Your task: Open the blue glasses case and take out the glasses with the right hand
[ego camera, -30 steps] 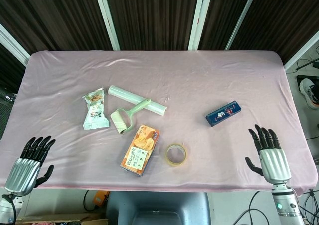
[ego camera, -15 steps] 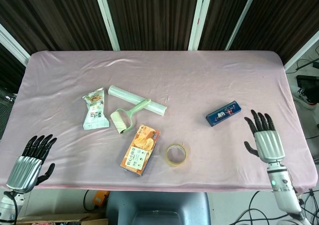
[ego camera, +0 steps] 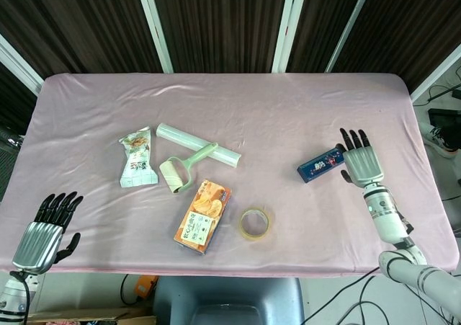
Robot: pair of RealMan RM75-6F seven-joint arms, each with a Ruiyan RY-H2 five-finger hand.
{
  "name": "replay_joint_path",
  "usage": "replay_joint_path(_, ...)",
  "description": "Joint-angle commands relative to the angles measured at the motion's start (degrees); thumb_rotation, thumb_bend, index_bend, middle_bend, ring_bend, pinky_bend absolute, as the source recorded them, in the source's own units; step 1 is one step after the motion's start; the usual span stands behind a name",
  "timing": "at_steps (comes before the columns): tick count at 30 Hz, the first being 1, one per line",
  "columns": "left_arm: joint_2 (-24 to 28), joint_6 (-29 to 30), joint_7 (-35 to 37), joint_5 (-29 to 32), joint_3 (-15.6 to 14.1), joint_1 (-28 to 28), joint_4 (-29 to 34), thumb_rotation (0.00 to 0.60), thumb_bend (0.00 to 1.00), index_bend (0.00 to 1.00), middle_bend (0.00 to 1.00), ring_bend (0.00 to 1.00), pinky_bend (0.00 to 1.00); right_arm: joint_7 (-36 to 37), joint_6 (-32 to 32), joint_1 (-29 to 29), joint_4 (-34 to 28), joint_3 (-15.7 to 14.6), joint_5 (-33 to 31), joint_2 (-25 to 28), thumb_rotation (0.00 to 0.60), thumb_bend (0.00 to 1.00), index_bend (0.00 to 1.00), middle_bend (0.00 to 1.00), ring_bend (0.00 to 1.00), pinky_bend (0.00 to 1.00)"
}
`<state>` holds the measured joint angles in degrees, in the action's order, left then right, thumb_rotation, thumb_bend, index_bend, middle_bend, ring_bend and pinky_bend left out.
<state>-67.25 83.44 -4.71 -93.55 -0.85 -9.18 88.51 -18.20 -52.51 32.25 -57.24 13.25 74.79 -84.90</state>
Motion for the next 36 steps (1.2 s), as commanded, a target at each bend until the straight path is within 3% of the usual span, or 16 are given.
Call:
replay_joint_path(1,-0.02,0.01,-0.11,0.01,-0.03,-0.03,0.06,0.6,0.39,0.0,0.03,0.0,0.0,-0.97,2.76,1.61,0.72,-0.48,-1.34,-0.08,0.6,0.42,0.4,0.06,0.0,0.0)
replay_joint_path(36,0.33,0.25,0.14,0.21,-0.11,-0.01,0.12,0.6,0.39,0.0,0.03,0.0,0.0,-7.64,6.67,6.73,-5.51,-4.14,-6.54,-0.66,0.6,0.45,0.49,0.05,0.0,0.0)
